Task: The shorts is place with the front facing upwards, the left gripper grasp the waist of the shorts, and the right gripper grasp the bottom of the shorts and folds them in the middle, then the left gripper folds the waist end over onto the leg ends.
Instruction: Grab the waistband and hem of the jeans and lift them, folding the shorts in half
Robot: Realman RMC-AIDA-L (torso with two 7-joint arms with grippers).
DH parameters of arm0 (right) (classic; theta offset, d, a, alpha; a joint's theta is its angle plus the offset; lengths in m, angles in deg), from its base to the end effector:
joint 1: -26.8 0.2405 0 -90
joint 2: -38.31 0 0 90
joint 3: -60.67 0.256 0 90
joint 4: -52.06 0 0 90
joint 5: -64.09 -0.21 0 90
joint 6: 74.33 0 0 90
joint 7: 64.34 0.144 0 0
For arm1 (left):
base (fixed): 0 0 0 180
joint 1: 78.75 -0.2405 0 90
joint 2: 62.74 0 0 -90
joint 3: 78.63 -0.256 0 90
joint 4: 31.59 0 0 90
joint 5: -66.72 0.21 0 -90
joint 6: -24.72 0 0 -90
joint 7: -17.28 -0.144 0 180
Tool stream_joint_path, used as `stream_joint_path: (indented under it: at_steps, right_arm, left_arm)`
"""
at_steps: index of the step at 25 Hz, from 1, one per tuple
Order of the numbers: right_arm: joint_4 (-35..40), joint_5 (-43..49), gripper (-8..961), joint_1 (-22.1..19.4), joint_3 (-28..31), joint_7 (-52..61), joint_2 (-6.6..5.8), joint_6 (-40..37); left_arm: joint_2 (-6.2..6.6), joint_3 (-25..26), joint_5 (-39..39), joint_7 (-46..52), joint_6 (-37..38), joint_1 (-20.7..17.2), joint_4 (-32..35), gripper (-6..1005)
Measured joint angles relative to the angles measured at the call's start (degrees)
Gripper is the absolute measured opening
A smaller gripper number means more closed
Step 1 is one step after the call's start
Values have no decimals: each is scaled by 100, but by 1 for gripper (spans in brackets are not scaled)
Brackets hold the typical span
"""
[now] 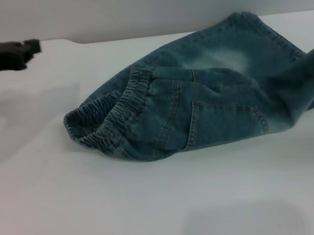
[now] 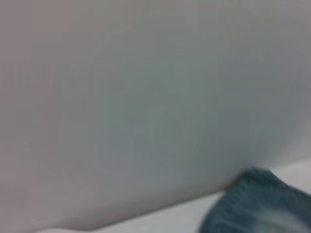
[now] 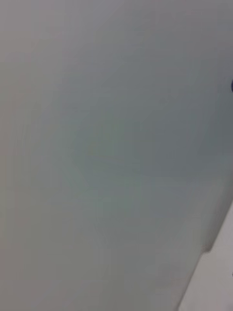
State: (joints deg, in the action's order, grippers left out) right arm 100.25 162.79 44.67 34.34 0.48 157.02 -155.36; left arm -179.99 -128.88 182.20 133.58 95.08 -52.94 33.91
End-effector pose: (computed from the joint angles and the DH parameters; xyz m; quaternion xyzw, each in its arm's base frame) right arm 0.3327 0.3137 0.1056 -0.8397 0.1730 0.2596 0.4444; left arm -0.2452 0.3857 0.0861 -0.8673 -0.3400 -0.1856 0.3128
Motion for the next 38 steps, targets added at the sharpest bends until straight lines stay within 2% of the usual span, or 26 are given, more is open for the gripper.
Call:
stream_joint_path:
  at_steps: [6, 11, 15, 21, 26, 31, 34, 38]
  right_arm:
    - [-250, 0, 62, 31, -384, 3, 4, 0]
    - [-380, -21, 63, 68, -652, -8, 12, -4]
    - [-473, -35, 65, 74, -804, -15, 12, -13]
    - [-578, -44, 67, 76, -881, -31, 11, -80]
    - [-605, -49, 68, 81, -951, -33, 11, -154]
    - [-611, -53, 70, 89, -1108, -35, 16, -173]
    - [-641, -54, 71, 109, -1189, -37, 18, -210]
    - [-672, -54, 72, 136, -1269, -39, 25, -219]
  left_arm:
    - [-15, -389, 928, 681, 392, 550, 134, 38]
    - [-43, -884, 1454, 1082, 139, 1040, -97, 44]
    - [-51, -1104, 1530, 1206, -113, 1329, -409, 48]
    - [-55, -1175, 1547, 1262, -304, 1742, -963, 55]
    - [-66, -1437, 1555, 1298, -640, 1923, -1270, 164]
    - [-70, -1723, 1572, 1439, -1000, 1949, -1366, 272]
    - [-72, -1817, 1574, 1490, -1112, 1979, -1481, 417]
    - [-77, -2027, 1583, 1622, -1363, 2058, -1742, 411]
